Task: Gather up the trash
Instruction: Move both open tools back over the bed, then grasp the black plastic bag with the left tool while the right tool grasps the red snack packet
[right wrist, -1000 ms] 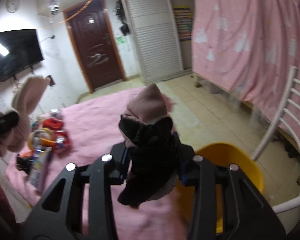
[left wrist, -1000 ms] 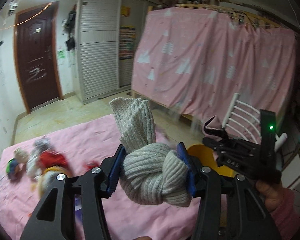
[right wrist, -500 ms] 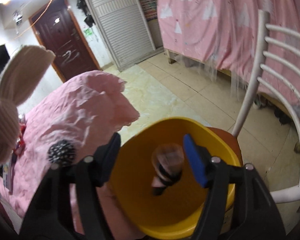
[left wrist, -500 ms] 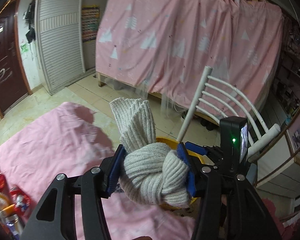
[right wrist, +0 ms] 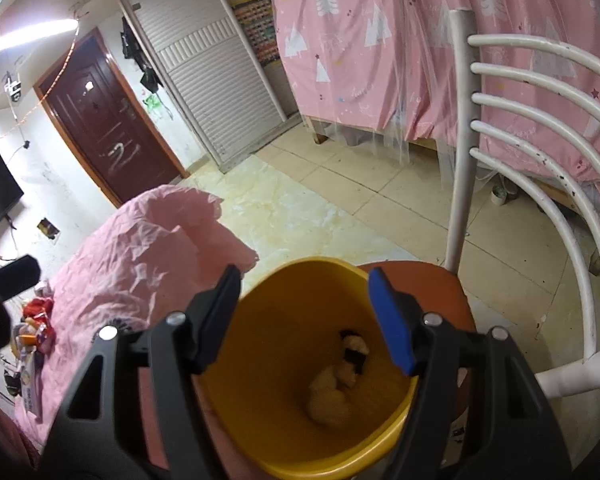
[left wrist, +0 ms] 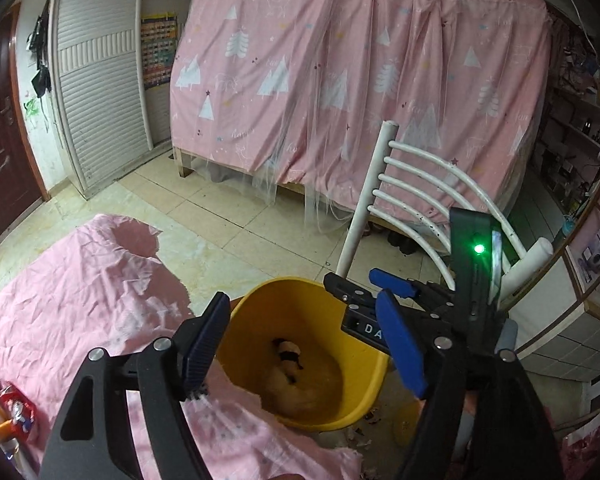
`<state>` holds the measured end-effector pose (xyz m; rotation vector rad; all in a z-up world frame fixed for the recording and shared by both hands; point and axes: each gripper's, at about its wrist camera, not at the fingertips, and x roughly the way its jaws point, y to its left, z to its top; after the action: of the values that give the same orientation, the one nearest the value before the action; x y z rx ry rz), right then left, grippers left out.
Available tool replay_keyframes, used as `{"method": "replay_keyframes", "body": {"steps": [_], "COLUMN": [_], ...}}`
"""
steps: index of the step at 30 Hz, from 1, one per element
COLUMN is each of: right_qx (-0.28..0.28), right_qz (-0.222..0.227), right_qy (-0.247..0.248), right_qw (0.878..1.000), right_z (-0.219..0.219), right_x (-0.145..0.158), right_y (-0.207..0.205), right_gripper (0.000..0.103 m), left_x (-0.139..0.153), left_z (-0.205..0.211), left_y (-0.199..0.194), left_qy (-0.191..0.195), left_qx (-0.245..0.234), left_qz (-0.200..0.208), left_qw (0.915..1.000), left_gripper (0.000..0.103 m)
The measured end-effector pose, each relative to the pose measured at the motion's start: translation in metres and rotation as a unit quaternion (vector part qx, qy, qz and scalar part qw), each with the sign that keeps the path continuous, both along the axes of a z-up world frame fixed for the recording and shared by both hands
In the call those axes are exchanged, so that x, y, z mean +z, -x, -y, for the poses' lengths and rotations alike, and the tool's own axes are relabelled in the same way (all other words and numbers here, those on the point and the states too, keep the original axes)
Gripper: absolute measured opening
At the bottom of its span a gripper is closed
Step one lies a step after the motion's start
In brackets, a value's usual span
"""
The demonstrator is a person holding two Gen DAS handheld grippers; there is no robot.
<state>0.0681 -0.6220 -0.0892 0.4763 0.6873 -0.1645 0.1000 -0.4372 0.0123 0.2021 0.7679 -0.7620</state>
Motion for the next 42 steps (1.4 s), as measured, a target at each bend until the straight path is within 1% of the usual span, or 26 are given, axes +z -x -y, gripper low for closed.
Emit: {"method": "replay_keyframes", "body": {"steps": [4, 9, 15, 18, 19, 21, 26, 33, 42], "right_qx": [0.021, 0.050, 0.087, 0.104, 0.112, 0.126, 0.166, 0.213, 0.263], "right_qz": [0.007, 0.023, 0.030, 0.033, 0.034, 0.035, 0.036, 0.031, 0.014], "right_qy": [0.010, 0.033, 0.042, 0.044, 0.046, 0.049, 0.062, 0.076, 0.088], "right_qw": [1.000, 0.998, 0.995, 0.993, 0.992, 0.990, 0.983, 0.974, 0.961], "right_z": [-0.019, -0.055, -0.099, -0.120, -0.129, -0.144, -0.189, -0.246, -0.306], "right_x": [0.009, 0.027, 0.041, 0.047, 0.049, 0.052, 0.060, 0.061, 0.056], "right_y": [-0.001, -0.003, -0.013, -0.019, -0.021, -0.026, -0.039, -0.055, -0.079], "right_gripper": [0.068, 0.071, 0.072, 0.072, 0.072, 0.079, 0.079, 0.079, 0.079], "left_x": [0.013, 0.031, 0.049, 0.053, 0.054, 0.055, 0.053, 0.052, 0.041], "left_z": [-0.025, -0.065, -0.116, -0.141, -0.150, -0.167, -0.213, -0.282, -0.344], "left_y": [0.005, 0.008, 0.011, 0.011, 0.011, 0.010, 0.007, -0.003, -0.020], "left_qy": [0.011, 0.026, 0.040, 0.041, 0.041, 0.042, 0.040, 0.040, 0.028], "left_qx": [0.018, 0.045, 0.083, 0.102, 0.107, 0.120, 0.157, 0.215, 0.269], "left_qz": [0.008, 0.022, 0.037, 0.042, 0.042, 0.042, 0.045, 0.048, 0.039], "left_qw": [0.9997, 0.9984, 0.9951, 0.9931, 0.9925, 0.9911, 0.9858, 0.9747, 0.9620], "left_gripper": [0.066, 0.067, 0.067, 0.069, 0.069, 0.070, 0.073, 0.076, 0.076]}}
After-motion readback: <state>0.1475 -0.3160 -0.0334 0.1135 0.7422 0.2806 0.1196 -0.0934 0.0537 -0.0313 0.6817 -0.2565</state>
